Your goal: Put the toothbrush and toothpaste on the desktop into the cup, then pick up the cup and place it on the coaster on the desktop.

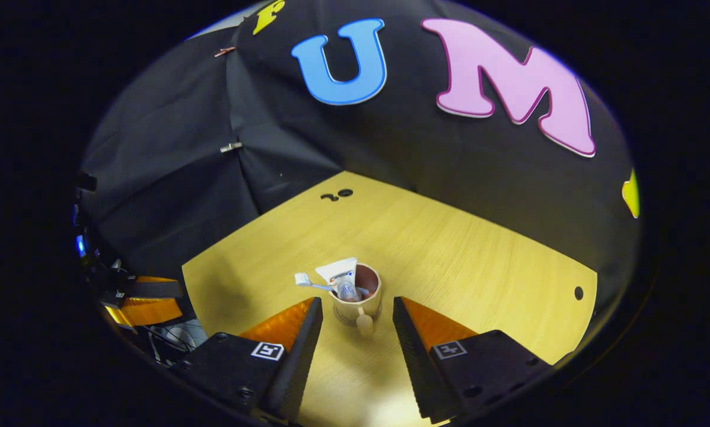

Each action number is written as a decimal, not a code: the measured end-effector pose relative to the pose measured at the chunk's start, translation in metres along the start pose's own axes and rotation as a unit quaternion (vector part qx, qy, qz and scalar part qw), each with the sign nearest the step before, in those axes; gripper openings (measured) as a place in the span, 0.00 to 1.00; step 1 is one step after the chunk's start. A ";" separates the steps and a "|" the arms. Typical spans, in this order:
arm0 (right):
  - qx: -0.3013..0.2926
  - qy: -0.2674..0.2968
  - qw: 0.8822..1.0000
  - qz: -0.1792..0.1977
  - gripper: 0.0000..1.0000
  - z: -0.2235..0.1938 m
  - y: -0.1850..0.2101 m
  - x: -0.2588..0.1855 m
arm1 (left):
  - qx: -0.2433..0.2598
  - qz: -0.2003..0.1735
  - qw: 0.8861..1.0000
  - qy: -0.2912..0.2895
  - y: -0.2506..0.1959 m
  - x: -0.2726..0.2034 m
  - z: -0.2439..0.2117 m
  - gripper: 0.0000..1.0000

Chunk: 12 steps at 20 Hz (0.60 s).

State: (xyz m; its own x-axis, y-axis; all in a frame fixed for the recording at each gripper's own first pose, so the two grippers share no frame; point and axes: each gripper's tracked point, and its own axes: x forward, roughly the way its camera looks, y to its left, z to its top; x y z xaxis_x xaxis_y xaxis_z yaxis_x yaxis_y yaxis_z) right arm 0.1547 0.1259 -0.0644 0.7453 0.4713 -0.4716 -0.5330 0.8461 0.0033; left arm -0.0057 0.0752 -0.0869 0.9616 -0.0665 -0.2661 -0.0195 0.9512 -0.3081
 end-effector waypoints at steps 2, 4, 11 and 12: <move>0.007 -0.029 1.000 -0.002 0.75 0.006 0.005 -0.017 | 0.011 -0.009 1.000 -0.008 -0.010 0.006 0.011 0.68; 0.020 -0.053 0.998 -0.001 0.75 0.006 0.013 -0.030 | 0.022 -0.018 0.999 -0.016 -0.024 0.011 0.019 0.68; 0.030 -0.113 0.993 -0.013 0.77 0.011 0.025 -0.070 | 0.054 -0.050 0.997 -0.027 -0.062 0.021 0.026 0.68; 0.038 -0.121 0.992 -0.014 0.77 0.013 0.027 -0.076 | 0.056 -0.054 0.997 -0.027 -0.066 0.019 0.026 0.68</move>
State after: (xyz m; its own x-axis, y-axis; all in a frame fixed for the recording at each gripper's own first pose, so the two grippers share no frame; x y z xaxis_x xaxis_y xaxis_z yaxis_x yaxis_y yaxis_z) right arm 0.0894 0.1160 -0.0167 0.8383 0.4864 -0.2464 -0.4868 0.8712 0.0634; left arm 0.0206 0.0192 -0.0480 0.9698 -0.1573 -0.1864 0.1132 0.9671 -0.2276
